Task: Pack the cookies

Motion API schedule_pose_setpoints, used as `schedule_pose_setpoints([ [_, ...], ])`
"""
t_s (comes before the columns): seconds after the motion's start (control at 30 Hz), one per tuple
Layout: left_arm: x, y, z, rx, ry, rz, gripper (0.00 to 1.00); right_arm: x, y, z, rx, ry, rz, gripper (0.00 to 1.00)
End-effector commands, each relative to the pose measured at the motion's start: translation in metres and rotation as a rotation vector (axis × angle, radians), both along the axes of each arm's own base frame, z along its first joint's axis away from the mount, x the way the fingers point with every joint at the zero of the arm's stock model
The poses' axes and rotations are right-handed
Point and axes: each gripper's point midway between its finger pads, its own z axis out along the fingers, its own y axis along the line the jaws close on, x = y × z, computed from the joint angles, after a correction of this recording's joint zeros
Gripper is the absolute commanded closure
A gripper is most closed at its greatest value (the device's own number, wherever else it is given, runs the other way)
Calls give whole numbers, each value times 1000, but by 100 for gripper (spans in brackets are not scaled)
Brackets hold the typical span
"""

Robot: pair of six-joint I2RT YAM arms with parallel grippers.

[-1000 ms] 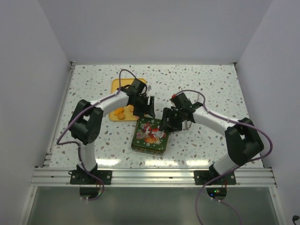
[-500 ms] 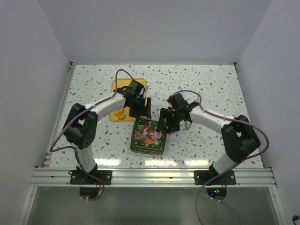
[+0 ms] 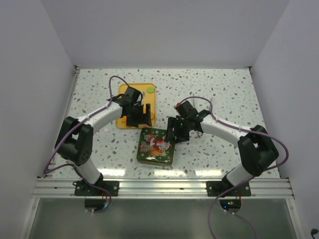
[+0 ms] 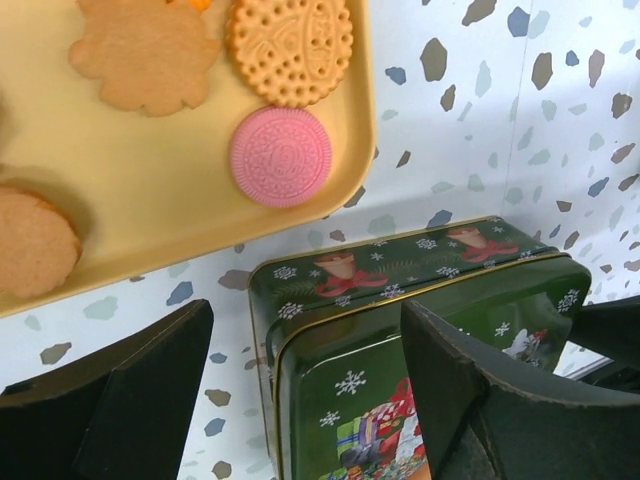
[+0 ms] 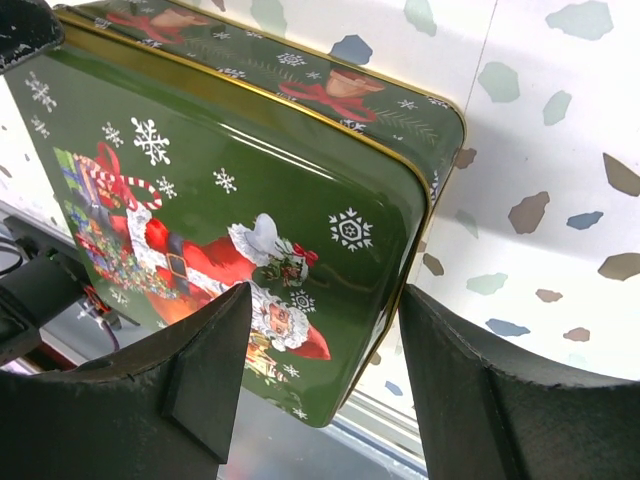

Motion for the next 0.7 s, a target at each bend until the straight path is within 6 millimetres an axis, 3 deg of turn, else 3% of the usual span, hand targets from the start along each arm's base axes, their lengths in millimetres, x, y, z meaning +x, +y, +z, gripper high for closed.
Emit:
schedule_pose_setpoints([
  [0.0,7,12,18,-3,-76,35,18,2,3,19,24,-46,-11,36],
  [0.17,15,37,35,49,-128,88,18,-3,3,14,21,-34,-9,36],
  [0.4,19,58,63,94,-176,120,20,-5,2,9,9,-34,-8,36],
  [0.47,21,58,78,80,-209,129,27,-6,1,7,7,-33,-7,37],
  [0.5,19,57,90,60,-233,133,38,-7,1,6,5,-32,-4,36],
  [0.57,15,51,104,21,-256,125,48,-8,0,4,5,-29,-8,37],
  [0.6,10,50,116,1,-281,125,59,-7,0,4,4,-32,-9,37],
  [0.67,0,46,123,-25,-290,106,72,-8,1,4,7,-30,-9,37],
])
